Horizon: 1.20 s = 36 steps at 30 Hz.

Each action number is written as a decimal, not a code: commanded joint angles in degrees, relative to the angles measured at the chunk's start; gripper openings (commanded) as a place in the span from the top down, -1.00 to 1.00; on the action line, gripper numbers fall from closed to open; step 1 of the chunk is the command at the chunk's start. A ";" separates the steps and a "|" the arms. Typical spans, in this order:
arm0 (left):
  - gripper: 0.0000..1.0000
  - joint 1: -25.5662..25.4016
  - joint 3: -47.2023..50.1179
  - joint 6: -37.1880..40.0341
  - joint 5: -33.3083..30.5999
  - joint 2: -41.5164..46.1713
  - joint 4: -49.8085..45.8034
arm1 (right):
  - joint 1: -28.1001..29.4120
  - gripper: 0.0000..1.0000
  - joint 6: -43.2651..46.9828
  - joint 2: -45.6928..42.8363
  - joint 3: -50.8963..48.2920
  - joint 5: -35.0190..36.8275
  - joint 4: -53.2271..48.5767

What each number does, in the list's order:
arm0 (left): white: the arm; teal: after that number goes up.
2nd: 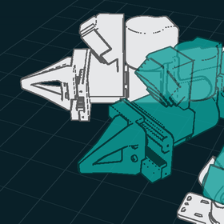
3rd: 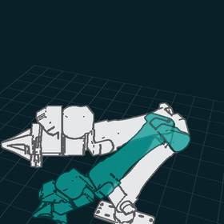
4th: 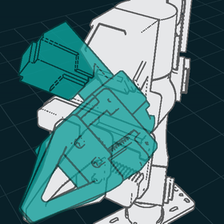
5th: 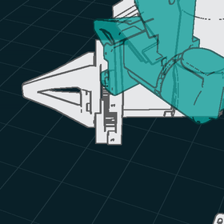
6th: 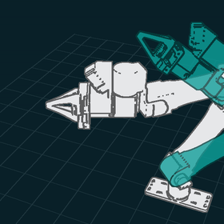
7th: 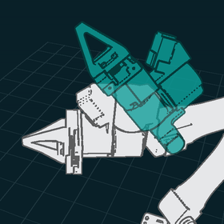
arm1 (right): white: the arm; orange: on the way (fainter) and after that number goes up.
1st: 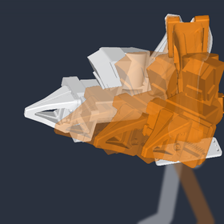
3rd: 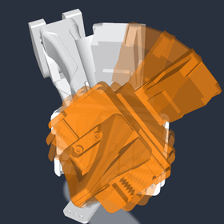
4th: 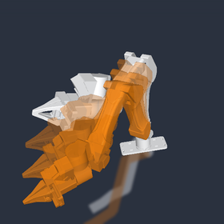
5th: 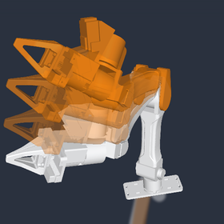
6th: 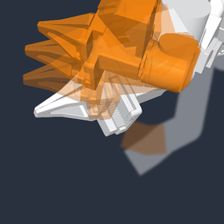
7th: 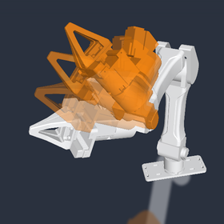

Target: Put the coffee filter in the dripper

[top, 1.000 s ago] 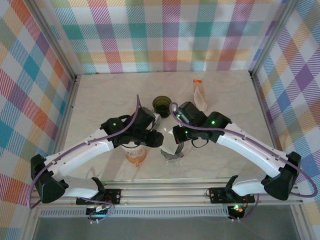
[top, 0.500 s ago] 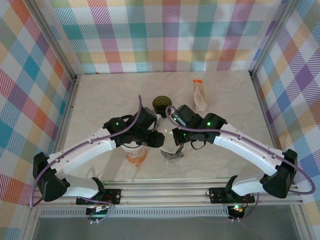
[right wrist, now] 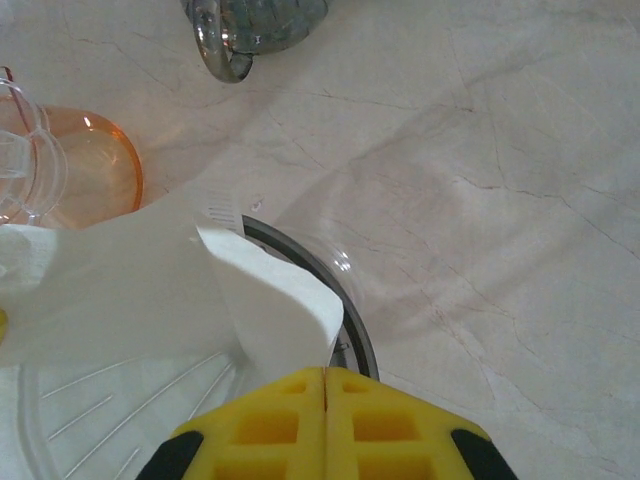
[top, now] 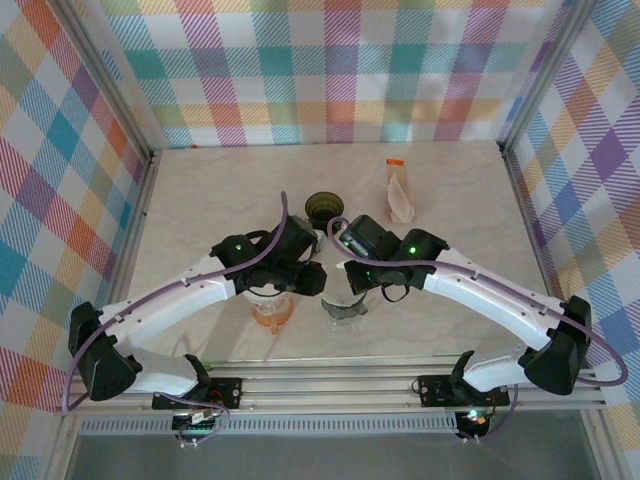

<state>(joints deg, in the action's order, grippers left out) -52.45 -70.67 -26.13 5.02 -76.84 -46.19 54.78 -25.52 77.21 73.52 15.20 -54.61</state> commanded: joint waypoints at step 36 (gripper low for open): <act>0.49 -1.16 -2.37 0.05 -0.94 -1.89 -1.82 | 0.41 0.79 -1.59 -0.86 -2.17 -0.70 -0.30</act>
<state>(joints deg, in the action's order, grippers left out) -52.75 -71.53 -26.28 4.78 -78.37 -46.59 54.78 -26.39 76.69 72.03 14.94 -54.68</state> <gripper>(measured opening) 0.259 0.106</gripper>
